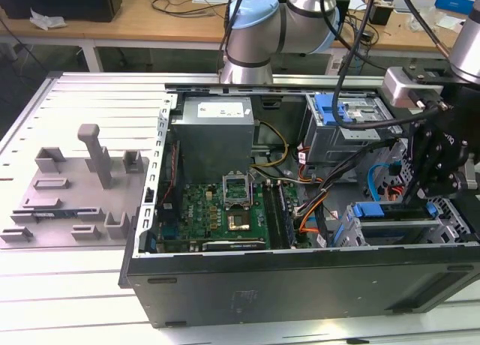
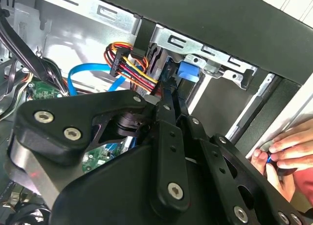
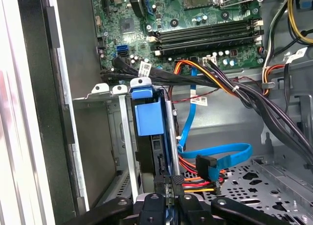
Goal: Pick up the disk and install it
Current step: 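Insert the first disk wire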
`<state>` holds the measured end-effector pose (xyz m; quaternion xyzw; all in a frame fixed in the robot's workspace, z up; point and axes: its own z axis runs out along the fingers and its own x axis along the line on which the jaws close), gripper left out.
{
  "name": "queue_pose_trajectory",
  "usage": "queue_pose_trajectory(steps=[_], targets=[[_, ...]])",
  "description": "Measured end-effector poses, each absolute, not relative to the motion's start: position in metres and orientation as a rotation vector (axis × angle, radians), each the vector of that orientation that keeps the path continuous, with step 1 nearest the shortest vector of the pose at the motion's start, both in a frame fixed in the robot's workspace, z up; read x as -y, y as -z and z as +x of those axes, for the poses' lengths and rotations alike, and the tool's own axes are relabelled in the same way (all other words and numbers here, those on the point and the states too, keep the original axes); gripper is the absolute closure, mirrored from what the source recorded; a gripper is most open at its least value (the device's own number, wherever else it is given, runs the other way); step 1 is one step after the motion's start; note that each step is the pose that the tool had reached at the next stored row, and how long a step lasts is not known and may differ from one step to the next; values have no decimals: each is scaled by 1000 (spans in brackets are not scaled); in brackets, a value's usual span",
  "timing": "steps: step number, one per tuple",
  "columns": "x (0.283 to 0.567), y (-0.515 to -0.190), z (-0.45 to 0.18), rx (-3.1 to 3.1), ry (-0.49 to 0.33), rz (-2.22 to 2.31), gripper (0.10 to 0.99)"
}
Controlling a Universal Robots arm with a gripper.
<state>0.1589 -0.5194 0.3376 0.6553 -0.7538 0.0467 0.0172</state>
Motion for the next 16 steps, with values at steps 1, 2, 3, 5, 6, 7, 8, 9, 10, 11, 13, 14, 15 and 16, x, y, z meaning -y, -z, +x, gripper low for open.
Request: queue_pose_trajectory(steps=[1, 2, 3, 5, 6, 7, 8, 9, 10, 11, 13, 14, 15, 16], targets=[[520, -337, 159, 2343, -145, 2036, 922], [520, -337, 159, 2343, -144, 2037, 922], [520, -337, 159, 2343, -145, 2036, 922], [521, -337, 159, 2343, -144, 2037, 922], [521, -337, 159, 2343, -145, 2037, 922], [521, -337, 159, 2343, -143, 2037, 910], [521, -340, 159, 2343, -145, 2036, 851], [521, -342, 159, 2343, -144, 2036, 788], [521, -350, 159, 2343, -145, 2036, 671], [521, -357, 159, 2343, -145, 2036, 608], [521, -368, 159, 2343, -145, 2036, 490], [521, -373, 159, 2343, -145, 2036, 427], [521, -374, 159, 2343, -144, 2036, 427], [521, -374, 159, 2343, -144, 2036, 361]])
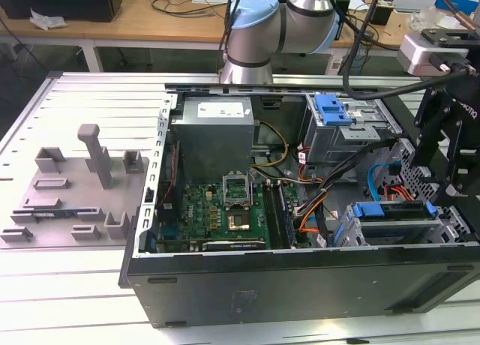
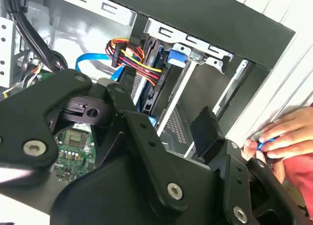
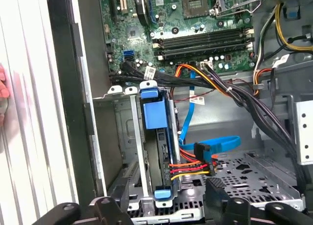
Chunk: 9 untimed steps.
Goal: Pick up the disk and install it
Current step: 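Insert the first disk wire, then insert the second disk wire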
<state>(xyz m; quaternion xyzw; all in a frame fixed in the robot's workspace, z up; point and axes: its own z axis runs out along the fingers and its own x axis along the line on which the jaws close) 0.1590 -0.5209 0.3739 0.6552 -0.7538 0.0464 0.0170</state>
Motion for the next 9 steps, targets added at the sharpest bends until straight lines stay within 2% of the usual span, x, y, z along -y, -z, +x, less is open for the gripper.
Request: queue_pose_trajectory(steps=[9], targets=[[521, -374, 159, 2342, -145, 2038, 361]])
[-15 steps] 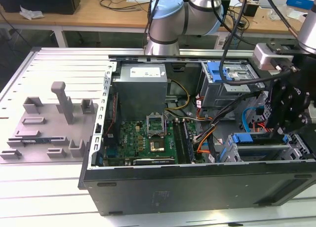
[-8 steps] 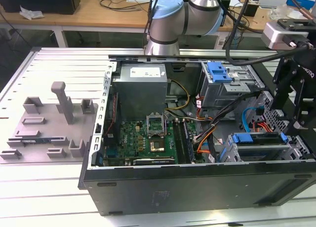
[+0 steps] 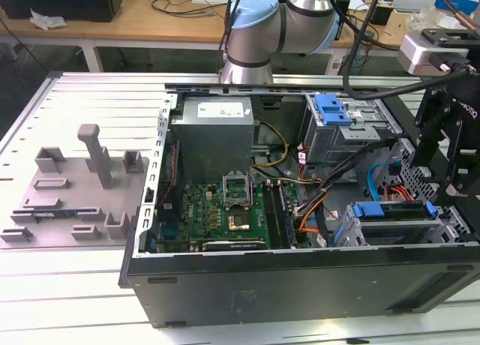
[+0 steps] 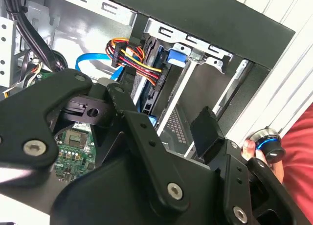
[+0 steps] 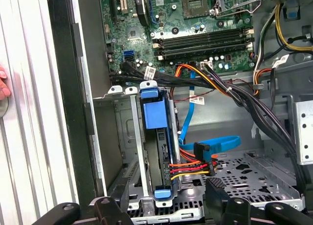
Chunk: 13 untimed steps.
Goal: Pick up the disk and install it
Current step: 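Insert the second disk wire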
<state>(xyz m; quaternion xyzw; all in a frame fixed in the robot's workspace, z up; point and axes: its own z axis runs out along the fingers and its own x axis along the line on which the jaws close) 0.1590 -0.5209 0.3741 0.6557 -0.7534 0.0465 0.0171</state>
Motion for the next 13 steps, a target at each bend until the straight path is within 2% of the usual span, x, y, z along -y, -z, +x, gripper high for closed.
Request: queue_pose_trajectory(steps=[13], targets=[[515, -374, 159, 2347, -144, 2031, 361]])
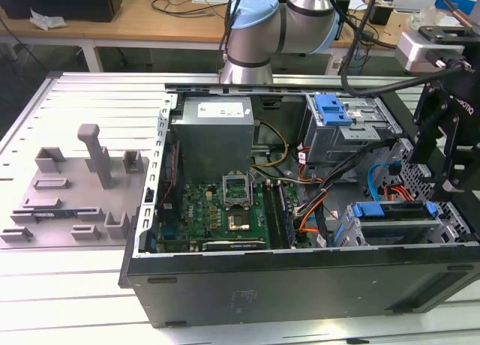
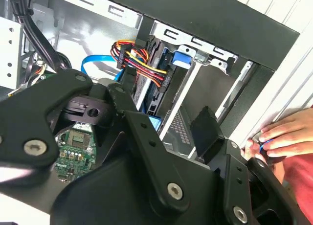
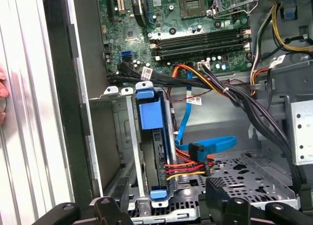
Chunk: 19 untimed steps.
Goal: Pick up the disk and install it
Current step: 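Insert the second disk wire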
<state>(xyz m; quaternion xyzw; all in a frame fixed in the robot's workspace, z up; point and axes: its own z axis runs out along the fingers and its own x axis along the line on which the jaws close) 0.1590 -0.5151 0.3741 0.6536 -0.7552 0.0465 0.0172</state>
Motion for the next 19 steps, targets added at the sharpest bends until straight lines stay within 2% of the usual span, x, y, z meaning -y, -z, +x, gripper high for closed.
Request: queue_pose_trajectory(steps=[1, 2, 3, 4, 5, 13, 19], targets=[[514, -374, 159, 2350, -144, 2028, 443], [513, -374, 159, 2351, -144, 2026, 443], [512, -374, 159, 2353, -144, 2024, 506], [511, -374, 159, 2355, -144, 2022, 506], [509, -374, 159, 2356, -144, 2020, 573], [483, -374, 159, 2330, -168, 1998, 573], [466, -374, 157, 2243, -251, 1931, 573]])
